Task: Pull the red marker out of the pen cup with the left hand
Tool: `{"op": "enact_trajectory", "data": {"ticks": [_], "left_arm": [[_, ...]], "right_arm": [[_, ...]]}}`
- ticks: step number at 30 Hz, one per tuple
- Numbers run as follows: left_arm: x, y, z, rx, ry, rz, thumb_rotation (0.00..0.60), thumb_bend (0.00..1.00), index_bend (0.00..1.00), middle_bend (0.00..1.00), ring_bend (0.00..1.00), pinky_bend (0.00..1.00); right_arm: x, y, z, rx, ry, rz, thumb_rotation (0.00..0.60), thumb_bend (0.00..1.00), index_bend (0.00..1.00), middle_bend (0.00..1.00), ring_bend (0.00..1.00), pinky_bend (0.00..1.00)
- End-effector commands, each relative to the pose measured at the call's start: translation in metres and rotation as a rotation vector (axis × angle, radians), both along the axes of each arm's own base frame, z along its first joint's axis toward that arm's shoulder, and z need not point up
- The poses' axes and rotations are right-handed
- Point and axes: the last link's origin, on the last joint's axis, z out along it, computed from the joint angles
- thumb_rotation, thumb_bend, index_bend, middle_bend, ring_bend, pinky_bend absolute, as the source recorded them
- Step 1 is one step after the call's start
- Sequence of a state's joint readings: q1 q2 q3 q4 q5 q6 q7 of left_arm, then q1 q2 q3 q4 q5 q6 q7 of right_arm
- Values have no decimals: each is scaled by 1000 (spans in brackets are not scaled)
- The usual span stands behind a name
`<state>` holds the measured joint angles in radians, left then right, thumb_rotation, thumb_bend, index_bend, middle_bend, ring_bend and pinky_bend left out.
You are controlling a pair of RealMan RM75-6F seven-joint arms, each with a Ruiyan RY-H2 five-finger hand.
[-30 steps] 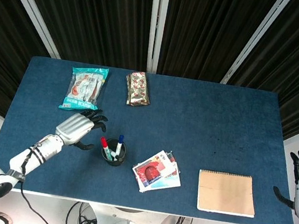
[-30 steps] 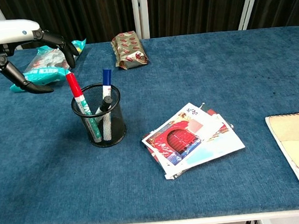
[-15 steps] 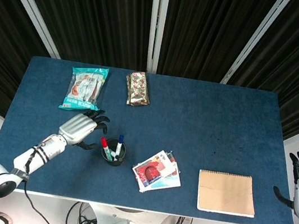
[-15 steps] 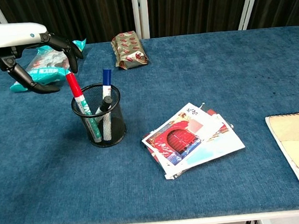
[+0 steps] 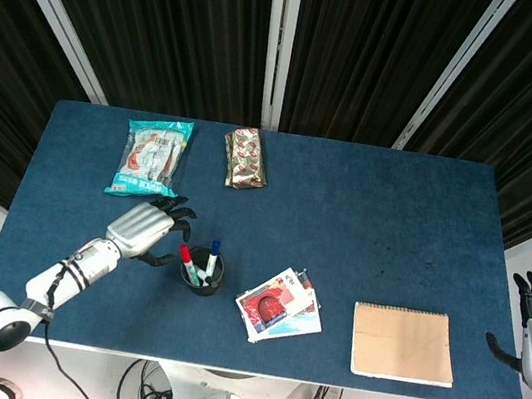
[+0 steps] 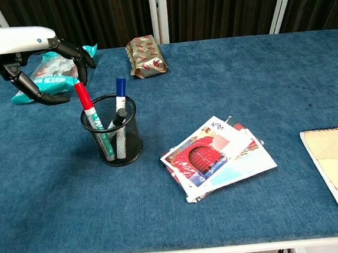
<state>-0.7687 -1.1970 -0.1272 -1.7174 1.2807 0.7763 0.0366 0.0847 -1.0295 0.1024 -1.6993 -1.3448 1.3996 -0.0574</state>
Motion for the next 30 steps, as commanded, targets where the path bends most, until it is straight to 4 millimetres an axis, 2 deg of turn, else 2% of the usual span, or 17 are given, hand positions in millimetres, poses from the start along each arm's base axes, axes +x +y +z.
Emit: {"op": "enact_trajectory", "data": {"ticks": [1,30], "left_arm": [[1,0,0,-2,1,-3,600,311,421,163,0,116],[7,1,-6,-26,-5,-5,600,343,472,172,0,117]], "right_arm": [[0,0,-1,2,2,-3,600,195,0,0,0,0],[-4,-2,-1,14,-1,-25,600,199,0,0,0,0]]}}
